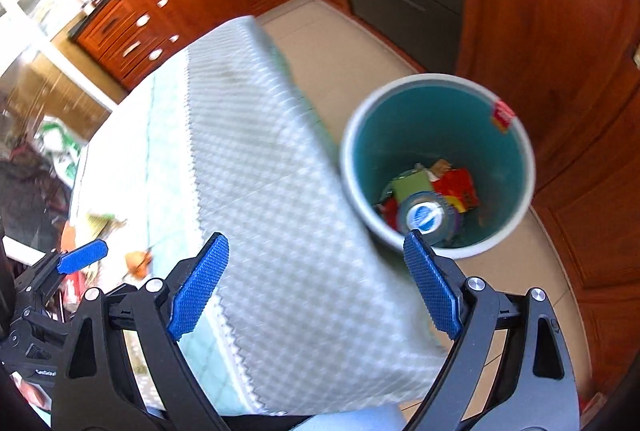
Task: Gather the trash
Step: 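Move back over the table and grasp the white paper cup with the right tool, then grasp the white tissue with the left tool while the right tool holds the cup, then carry tissue and paper cup over the bin and open both tools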
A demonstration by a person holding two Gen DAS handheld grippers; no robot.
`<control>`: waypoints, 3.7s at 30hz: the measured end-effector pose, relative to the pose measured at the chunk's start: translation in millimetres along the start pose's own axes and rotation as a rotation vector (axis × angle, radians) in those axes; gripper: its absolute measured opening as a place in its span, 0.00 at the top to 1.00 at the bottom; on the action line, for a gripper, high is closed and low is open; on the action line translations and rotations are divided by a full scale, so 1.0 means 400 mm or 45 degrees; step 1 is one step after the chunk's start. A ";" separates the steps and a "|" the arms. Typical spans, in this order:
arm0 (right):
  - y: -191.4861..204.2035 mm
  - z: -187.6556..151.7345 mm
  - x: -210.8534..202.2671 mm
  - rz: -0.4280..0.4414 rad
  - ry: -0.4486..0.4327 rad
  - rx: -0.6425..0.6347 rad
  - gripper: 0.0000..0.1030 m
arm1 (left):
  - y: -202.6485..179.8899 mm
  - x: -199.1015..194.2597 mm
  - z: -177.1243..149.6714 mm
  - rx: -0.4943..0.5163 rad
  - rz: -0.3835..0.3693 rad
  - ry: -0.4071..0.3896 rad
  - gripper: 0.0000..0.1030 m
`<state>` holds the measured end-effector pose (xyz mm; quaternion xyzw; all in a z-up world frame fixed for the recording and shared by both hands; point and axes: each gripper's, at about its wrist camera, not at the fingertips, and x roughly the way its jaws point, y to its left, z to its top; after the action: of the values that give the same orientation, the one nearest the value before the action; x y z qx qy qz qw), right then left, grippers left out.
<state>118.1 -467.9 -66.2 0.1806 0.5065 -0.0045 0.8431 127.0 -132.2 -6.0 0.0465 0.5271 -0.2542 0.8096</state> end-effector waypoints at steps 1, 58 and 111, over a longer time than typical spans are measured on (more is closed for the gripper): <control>0.020 -0.007 -0.001 0.006 0.003 -0.016 0.17 | 0.017 -0.016 -0.013 -0.005 0.012 -0.011 0.04; 0.407 0.097 0.218 0.173 0.092 -0.350 0.96 | 0.298 0.058 -0.082 0.086 0.230 0.092 0.45; -0.323 0.114 -0.141 -0.017 -0.281 0.186 0.96 | -0.309 0.126 0.206 0.290 -0.073 -0.048 0.87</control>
<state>104.9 -612.5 -37.3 0.2364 0.4101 -0.0669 0.8783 154.3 -286.0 10.1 0.1184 0.4806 -0.3363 0.8012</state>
